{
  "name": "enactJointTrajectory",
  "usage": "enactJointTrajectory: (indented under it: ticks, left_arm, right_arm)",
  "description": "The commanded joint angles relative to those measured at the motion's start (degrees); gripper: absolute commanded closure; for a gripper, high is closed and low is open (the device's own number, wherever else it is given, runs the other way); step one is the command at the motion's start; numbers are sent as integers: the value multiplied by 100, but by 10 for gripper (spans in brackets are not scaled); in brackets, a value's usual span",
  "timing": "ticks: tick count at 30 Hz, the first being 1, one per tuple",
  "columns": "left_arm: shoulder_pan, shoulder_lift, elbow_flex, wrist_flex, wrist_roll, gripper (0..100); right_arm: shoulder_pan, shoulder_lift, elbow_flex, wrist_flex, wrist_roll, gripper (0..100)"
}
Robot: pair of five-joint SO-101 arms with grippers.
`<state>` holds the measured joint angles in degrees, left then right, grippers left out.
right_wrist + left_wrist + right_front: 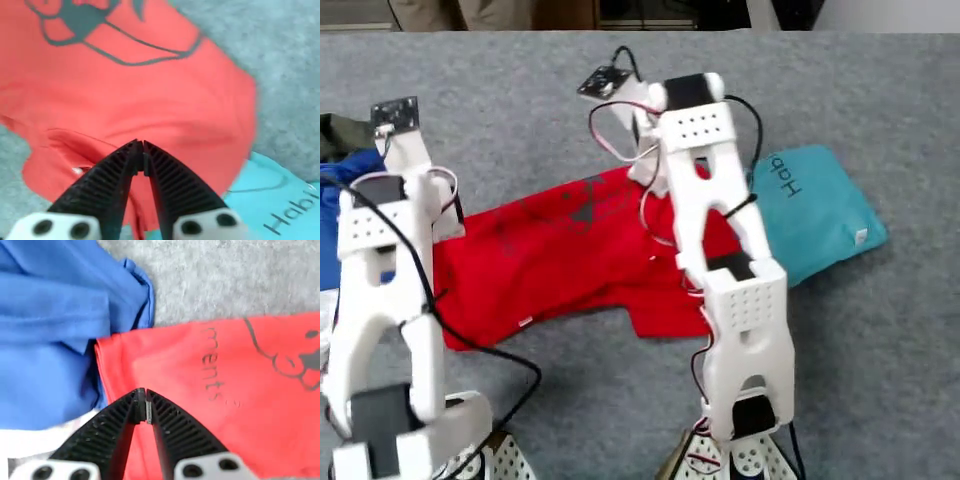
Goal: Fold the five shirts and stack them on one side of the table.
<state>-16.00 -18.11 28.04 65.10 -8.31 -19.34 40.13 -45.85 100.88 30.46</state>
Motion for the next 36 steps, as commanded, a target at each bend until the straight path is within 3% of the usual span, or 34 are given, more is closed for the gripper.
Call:
enactJointTrajectory:
  ticks: [1,9,20,31,36]
  left_arm:
    - [-123,-576,466,-79,-141,982]
    - [-853,-664,1116,-554,-185,982]
    - [-809,-655,1459,-1064,-290,982]
    - [-818,-664,1459,-1037,-299,982]
    - [-818,-664,1459,-1037,-299,982]
  right_arm:
    - [-207,-479,347,26,-167,993]
    - [-180,-1112,1596,-255,-237,993]
    - [-110,-2290,5411,-3200,-352,993]
    - [-198,-3618,6835,-3147,-316,993]
    - [-409,-4347,8048,-3675,-316,993]
